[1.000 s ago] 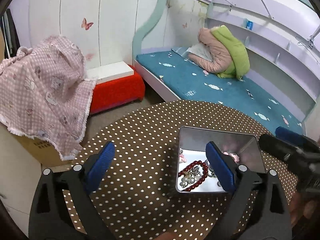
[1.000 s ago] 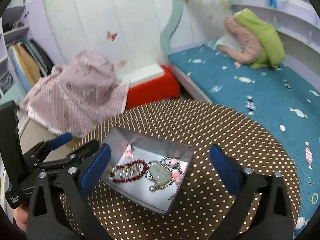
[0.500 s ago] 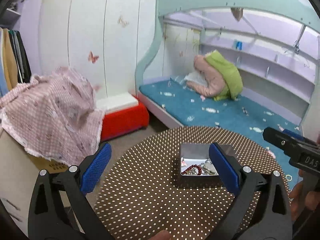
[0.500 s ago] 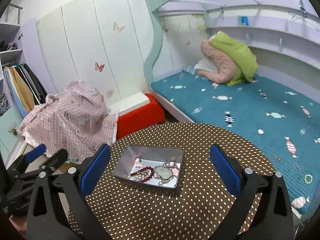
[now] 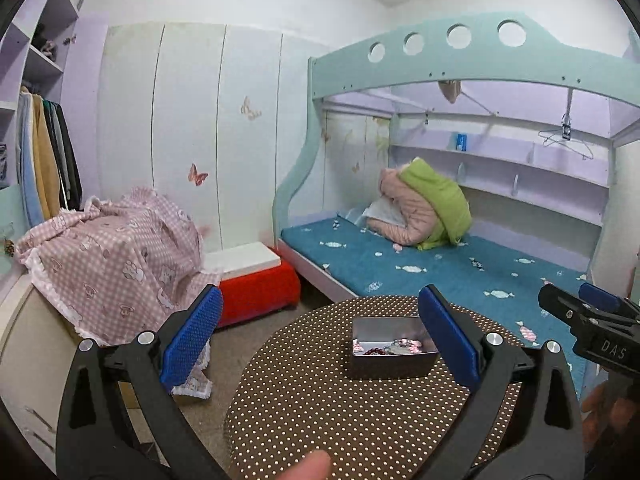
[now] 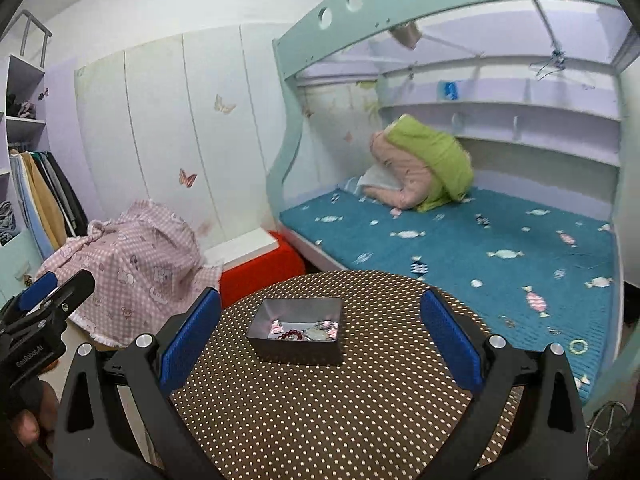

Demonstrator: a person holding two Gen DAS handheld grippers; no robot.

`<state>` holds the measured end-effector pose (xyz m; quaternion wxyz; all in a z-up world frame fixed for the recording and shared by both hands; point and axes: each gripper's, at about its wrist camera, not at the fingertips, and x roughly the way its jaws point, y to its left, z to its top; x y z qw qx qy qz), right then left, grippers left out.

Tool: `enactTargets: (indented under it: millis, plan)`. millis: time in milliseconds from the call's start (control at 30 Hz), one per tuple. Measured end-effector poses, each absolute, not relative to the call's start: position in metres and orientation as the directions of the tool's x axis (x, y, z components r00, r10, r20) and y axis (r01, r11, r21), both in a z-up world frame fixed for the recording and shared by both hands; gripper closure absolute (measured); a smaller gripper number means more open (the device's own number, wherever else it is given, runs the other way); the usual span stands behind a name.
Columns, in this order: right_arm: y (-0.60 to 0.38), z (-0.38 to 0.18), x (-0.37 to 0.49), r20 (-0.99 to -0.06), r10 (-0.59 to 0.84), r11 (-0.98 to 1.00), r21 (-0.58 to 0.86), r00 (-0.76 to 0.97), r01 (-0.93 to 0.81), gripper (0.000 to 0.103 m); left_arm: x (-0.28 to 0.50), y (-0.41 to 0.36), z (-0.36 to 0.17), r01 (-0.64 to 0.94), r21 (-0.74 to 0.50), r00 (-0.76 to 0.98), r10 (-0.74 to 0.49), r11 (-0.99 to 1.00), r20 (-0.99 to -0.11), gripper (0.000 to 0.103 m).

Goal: Organize jewelry

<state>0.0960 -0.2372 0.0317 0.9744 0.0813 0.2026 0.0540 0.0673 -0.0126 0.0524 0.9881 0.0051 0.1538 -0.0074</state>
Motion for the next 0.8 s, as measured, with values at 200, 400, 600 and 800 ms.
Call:
enactTargets:
  millis: [200, 400, 600, 800]
  plan:
    - [-0.234, 0.038, 0.056, -0.331, 0.066, 0.987, 0.162, 0.941, -0.012, 0.007, 0.029, -0.018, 0.066, 0.021, 0.005, 0.960, -0.018, 1.000, -0.278, 0.005]
    - [-0.223, 0.037, 0.033, -0.308, 0.027, 0.993, 0.117, 0.951, 0.010, 0.007, 0.003, -0.019, 0.070, 0.011, -0.016, 0.966, -0.015, 1.000, -0.258, 0.005]
    - [-0.215, 0.035, 0.020, -0.292, 0.016, 0.995, 0.103, 0.956, 0.014, 0.007, -0.018, -0.025, 0.074, -0.043, 0.030, 0.974, 0.049, 0.999, -0.219, 0.005]
    - [-0.208, 0.036, 0.010, -0.276, 0.003, 0.996, 0.085, 0.961, 0.021, 0.007, -0.037, -0.029, 0.077, -0.063, 0.055, 0.980, 0.072, 0.997, -0.184, 0.005]
